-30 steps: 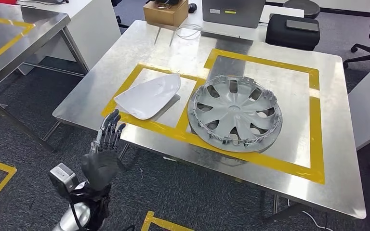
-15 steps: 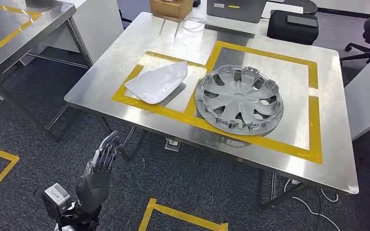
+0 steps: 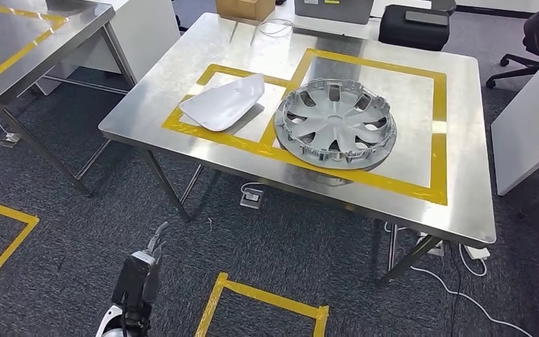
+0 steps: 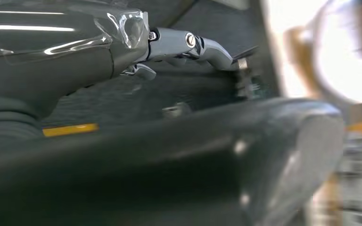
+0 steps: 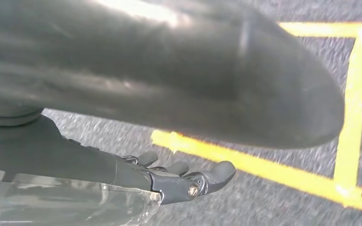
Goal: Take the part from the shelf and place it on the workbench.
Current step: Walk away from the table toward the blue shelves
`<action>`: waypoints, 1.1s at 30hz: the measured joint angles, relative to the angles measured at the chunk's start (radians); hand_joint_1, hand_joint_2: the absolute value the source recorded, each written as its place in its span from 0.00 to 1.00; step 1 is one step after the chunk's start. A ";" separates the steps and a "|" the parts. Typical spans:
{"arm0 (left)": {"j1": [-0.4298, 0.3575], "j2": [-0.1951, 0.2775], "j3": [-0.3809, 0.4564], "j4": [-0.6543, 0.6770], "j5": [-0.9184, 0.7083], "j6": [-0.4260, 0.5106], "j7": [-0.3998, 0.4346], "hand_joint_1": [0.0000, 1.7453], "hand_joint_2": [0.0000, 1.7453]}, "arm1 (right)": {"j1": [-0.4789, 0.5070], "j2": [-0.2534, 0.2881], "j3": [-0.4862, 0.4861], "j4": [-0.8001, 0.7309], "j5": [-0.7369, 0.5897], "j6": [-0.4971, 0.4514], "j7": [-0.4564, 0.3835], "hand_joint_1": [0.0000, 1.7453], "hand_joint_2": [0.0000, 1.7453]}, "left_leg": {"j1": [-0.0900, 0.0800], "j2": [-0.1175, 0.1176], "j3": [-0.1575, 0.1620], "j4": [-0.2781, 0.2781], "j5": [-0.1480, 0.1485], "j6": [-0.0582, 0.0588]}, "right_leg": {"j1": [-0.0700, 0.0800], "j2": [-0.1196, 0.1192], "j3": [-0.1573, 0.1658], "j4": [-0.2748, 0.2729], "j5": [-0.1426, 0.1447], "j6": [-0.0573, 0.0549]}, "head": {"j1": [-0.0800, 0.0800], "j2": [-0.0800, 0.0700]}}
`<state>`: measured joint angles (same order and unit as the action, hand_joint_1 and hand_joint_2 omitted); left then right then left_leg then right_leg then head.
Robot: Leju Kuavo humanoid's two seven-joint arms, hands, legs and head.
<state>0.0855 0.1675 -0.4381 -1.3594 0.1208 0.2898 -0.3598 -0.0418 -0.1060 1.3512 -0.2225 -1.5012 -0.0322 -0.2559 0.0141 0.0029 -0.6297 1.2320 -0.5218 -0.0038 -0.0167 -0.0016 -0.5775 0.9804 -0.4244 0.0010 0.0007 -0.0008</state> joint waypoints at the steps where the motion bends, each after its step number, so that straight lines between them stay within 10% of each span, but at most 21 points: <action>1: -0.008 -0.006 0.003 0.039 0.000 0.000 -0.003 0.00 0.00 | 0.000 -0.002 -0.001 0.005 0.000 0.001 0.000 0.00 0.00 | -0.001 -0.002 0.056 -0.073 0.014 0.006 | 0.000 0.001 -0.010 0.001 0.009 0.004 | 0.000 0.000; 4: -0.028 -0.019 0.009 0.112 -0.001 0.001 -0.003 0.00 0.00 | -0.003 -0.004 -0.002 0.015 0.000 0.003 0.000 0.00 0.00 | -0.011 -0.008 0.170 -0.248 -0.001 0.027 | 0.001 0.000 -0.023 -0.001 0.035 0.022 | 0.001 0.000; 7: -0.035 -0.028 0.010 0.147 -0.003 0.002 -0.001 0.00 0.00 | -0.004 -0.003 -0.002 0.022 0.000 0.003 0.000 0.00 0.00 | -0.018 -0.004 0.160 -0.270 0.024 0.053 | -0.001 0.000 -0.032 -0.002 0.047 0.038 | 0.000 0.000; 11: -0.042 -0.040 0.010 0.170 -0.003 0.007 0.002 0.00 0.00 | -0.003 -0.004 -0.002 0.028 0.000 0.005 0.000 0.00 0.00 | -0.017 0.002 0.100 -0.283 0.086 0.078 | -0.001 0.001 -0.097 0.178 -0.105 0.016 | 0.004 0.000; 14: -0.044 -0.046 0.010 0.191 -0.015 0.034 0.029 0.00 0.00 | -0.003 -0.007 -0.002 0.033 0.002 0.005 0.000 0.00 0.00 | -0.021 0.004 0.049 -0.277 0.125 0.074 | -0.002 0.001 -0.086 0.286 -0.124 0.039 | 0.004 0.000; 16: -0.049 -0.052 0.011 0.237 -0.021 0.075 0.071 0.00 0.00 | -0.004 -0.011 -0.002 0.037 0.005 0.004 0.003 0.00 0.00 | -0.021 0.004 0.015 -0.268 0.146 0.068 | -0.002 0.001 0.005 0.189 -0.083 0.056 | 0.004 0.000; 18: -0.062 -0.061 0.015 0.330 -0.002 0.102 0.088 0.00 0.00 | -0.007 -0.017 -0.002 0.043 0.005 0.005 0.014 0.00 0.00 | -0.023 0.005 -0.008 -0.255 0.162 0.059 | 0.002 0.002 0.111 0.038 -0.090 0.050 | 0.003 0.000; 20: -0.082 -0.078 0.023 0.467 0.025 0.119 0.073 0.00 0.00 | -0.007 -0.021 -0.002 0.051 0.003 0.011 0.028 0.00 0.00 | -0.023 0.007 -0.017 -0.250 0.178 0.048 | 0.008 0.003 0.145 -0.028 -0.109 0.034 | 0.003 0.000; 23: -0.102 -0.098 0.035 0.641 0.053 0.135 0.050 0.00 0.00 | -0.002 -0.021 -0.002 0.061 0.004 0.016 0.042 0.00 0.00 | -0.020 0.006 -0.023 -0.250 0.189 0.033 | 0.006 0.002 0.127 -0.028 -0.093 0.015 | 0.005 0.000; 29: -0.111 -0.121 0.070 0.926 0.109 0.125 0.120 0.00 0.00 | -0.005 -0.015 -0.001 0.069 0.026 0.018 0.057 0.00 0.00 | 0.000 0.000 -0.075 0.026 -0.035 -0.001 | -0.003 -0.001 0.058 -0.024 -0.027 -0.003 | 0.001 0.000; 31: -0.107 -0.125 0.078 0.992 0.109 0.121 0.159 0.00 0.00 | -0.012 -0.009 0.000 0.069 0.033 0.013 0.059 0.00 0.00 | 0.006 0.000 -0.028 0.022 0.001 -0.005 | -0.005 0.000 0.030 -0.016 -0.010 0.005 | 0.001 0.000; 33: -0.106 -0.128 0.078 1.034 0.094 0.124 0.180 0.00 0.00 | -0.022 -0.004 0.001 0.069 0.038 0.009 0.063 0.00 0.00 | 0.010 -0.002 0.075 -0.107 0.028 -0.006 | -0.007 0.000 0.007 -0.005 0.002 0.016 | 0.000 0.000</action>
<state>-0.0200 0.0398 -0.3599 -0.3250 0.2153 0.4135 -0.1802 -0.0637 -0.1095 1.3526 -0.1536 -1.4634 -0.0235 -0.1927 0.0245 0.0007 -0.5549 1.1250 -0.4934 -0.0093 -0.0237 -0.0018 -0.5707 0.9749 -0.4219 0.0169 0.0009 -0.0008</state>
